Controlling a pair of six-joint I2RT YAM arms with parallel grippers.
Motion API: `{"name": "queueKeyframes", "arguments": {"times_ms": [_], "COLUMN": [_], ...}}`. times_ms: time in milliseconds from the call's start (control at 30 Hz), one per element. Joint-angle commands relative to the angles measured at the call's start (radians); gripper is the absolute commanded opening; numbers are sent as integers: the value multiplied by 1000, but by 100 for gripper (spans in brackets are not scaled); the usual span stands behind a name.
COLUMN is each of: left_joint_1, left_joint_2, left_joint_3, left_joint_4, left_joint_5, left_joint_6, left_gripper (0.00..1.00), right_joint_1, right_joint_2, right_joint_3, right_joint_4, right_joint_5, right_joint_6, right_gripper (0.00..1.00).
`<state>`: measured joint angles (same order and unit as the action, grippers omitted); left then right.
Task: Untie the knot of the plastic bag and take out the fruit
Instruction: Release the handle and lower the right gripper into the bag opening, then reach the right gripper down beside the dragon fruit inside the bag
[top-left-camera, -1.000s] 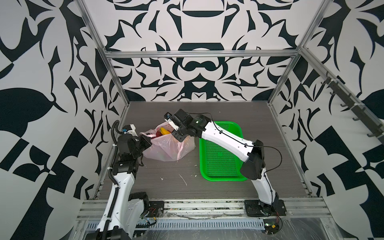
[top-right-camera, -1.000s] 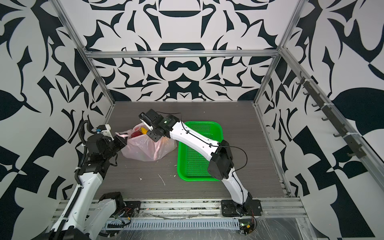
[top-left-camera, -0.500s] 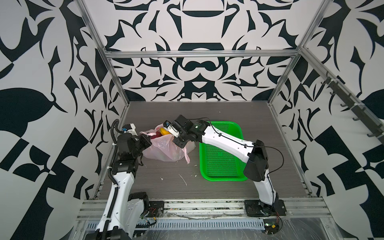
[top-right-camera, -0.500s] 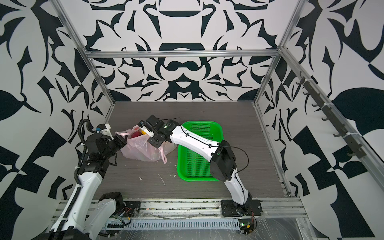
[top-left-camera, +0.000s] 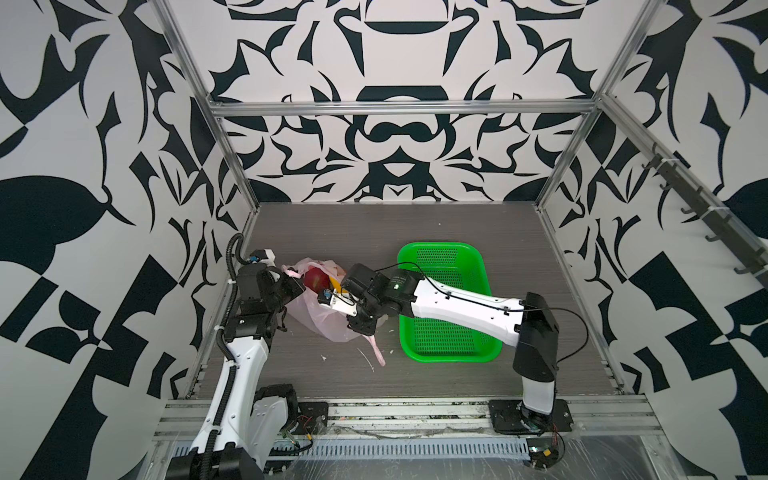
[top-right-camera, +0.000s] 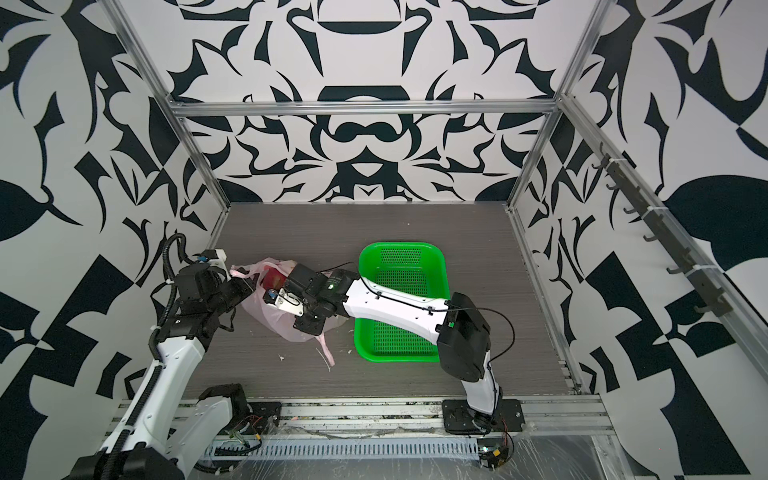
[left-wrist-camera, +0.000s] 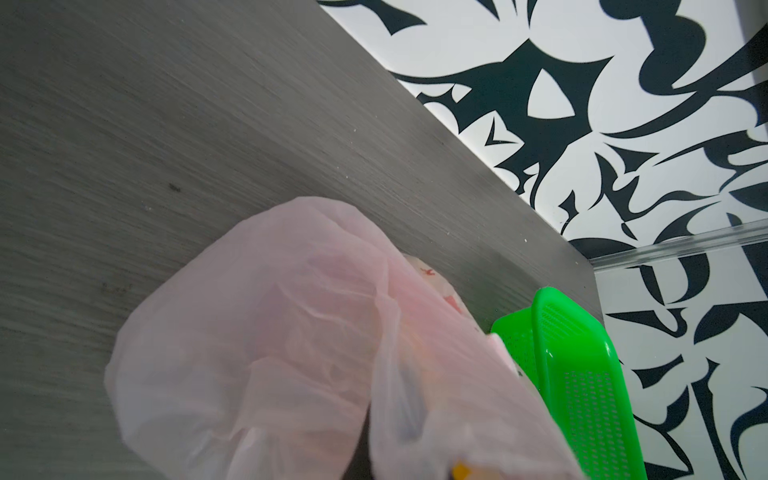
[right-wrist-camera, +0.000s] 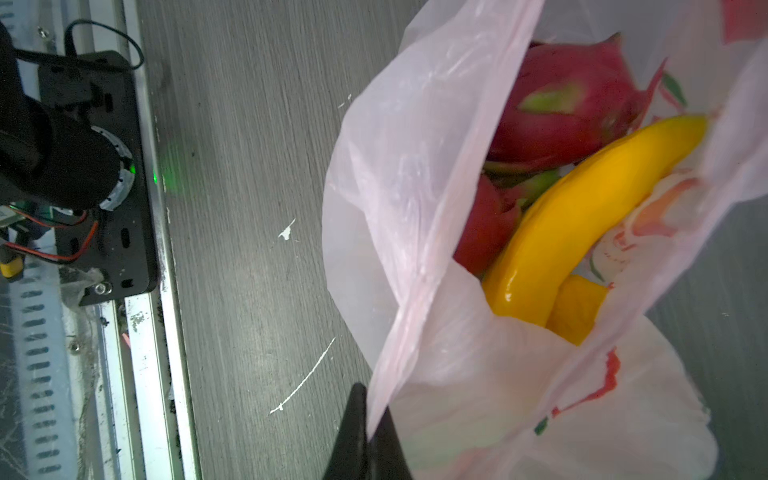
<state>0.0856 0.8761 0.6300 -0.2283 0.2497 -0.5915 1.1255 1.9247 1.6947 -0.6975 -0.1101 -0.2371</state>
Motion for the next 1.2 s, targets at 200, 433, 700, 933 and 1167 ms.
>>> {"name": "queueKeyframes", "arguments": {"times_ms": [200,433,700,933,1167], "left_joint_1": [8,8,8,8,8], "left_joint_2": [-46,-95,-76,-55,-89], "left_joint_3": [1,-71,-121,-131,-153], "left_joint_4": [-161,-166,-128,-119,-113], "left_joint_5": [-86,-168,-175,-175,-145], "left_joint_6": [16,-11,-12,-13,-28], "left_gripper": [0,0,0,0,0], "right_joint_1": [1,0,2,4,4], "right_joint_2": [10,39,-24,-115,-63], "right_joint_3": [-95,-141,-121,-96,-10], "right_joint_4": [-70,-9,-3,26,144], "right_joint_5": [-81,-72,-19,21,82], "right_joint_6": [-14,4,63,128,264], "right_gripper": [0,4,26,37,25]}}
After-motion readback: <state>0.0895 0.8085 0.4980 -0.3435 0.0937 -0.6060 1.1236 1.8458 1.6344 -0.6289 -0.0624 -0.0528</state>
